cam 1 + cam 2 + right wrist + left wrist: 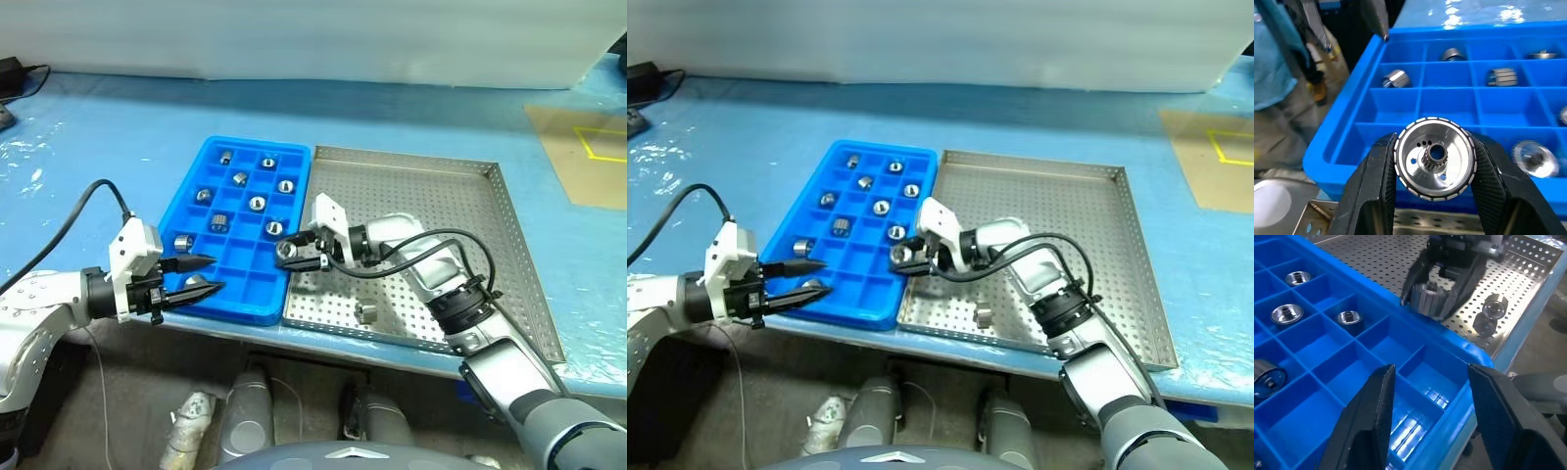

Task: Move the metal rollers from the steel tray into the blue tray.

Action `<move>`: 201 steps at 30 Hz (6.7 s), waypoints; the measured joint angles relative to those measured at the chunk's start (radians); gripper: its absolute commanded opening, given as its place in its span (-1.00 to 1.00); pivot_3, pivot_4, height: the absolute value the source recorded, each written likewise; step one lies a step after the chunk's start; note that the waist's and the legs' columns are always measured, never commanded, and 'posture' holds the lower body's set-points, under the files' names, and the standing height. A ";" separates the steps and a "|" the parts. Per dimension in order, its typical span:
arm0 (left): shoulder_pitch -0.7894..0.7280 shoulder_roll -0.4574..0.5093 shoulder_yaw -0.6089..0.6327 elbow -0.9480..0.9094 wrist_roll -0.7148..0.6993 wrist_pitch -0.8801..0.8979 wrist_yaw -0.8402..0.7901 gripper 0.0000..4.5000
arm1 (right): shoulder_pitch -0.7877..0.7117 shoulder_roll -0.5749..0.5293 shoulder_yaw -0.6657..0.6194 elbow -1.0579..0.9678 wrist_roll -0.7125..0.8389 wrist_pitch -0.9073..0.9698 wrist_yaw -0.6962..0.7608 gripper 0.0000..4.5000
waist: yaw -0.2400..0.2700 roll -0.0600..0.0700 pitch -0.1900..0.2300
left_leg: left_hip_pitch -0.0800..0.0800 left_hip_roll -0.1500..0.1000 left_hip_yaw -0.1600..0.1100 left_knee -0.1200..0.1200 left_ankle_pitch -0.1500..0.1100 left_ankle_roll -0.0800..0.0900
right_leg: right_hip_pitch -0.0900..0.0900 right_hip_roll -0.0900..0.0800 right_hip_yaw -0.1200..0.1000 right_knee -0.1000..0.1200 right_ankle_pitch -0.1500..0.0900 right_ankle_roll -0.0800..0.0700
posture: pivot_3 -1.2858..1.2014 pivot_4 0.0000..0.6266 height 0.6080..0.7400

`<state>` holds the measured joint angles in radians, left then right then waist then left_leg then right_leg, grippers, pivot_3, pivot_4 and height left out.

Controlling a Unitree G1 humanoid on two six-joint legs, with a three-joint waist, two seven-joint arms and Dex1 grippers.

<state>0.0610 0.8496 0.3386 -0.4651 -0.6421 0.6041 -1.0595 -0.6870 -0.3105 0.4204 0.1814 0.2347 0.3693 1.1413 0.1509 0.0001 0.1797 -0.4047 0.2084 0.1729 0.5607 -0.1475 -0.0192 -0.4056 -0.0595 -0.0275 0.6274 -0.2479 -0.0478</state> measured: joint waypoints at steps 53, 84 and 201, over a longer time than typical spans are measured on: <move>-0.504 -0.144 -0.401 0.489 0.144 -0.171 -0.181 0.09 | 0.403 -0.397 -0.266 -0.528 0.140 0.316 -0.028 0.57 | -0.081 -0.001 -0.001 | 0.006 -0.001 0.002 0.003 0.006 -0.009 | 0.000 0.002 0.005 0.012 0.000 0.000 | -0.07 -0.52 1.00; -0.431 -0.134 -0.366 0.444 0.156 -0.167 -0.146 0.09 | 0.383 -0.343 -0.113 -0.272 0.004 0.095 -0.008 -0.23 | -0.075 -0.001 -0.001 | 0.009 -0.001 0.002 0.004 0.003 -0.004 | 0.003 0.002 0.005 0.011 -0.001 0.000 | 0.01 -0.52 1.00; -0.485 -0.300 -0.334 0.578 0.200 -0.252 0.029 0.09 | 0.236 -0.162 -0.371 -0.264 0.005 0.165 -0.341 0.50 | -0.056 -0.004 -0.001 | 0.002 -0.001 0.000 0.003 0.007 -0.011 | -0.006 0.003 0.003 0.014 -0.001 -0.003 | 0.02 -0.52 1.00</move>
<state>-0.4241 0.5499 0.0049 0.1127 -0.4417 0.3522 -1.0304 -0.4506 -0.4721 0.0496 -0.0825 0.2396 0.5339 0.8008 0.0953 -0.0044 0.1784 -0.4030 0.2075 0.1733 0.5636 -0.1406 -0.0301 -0.4112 -0.0562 -0.0243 0.6418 -0.2492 -0.0508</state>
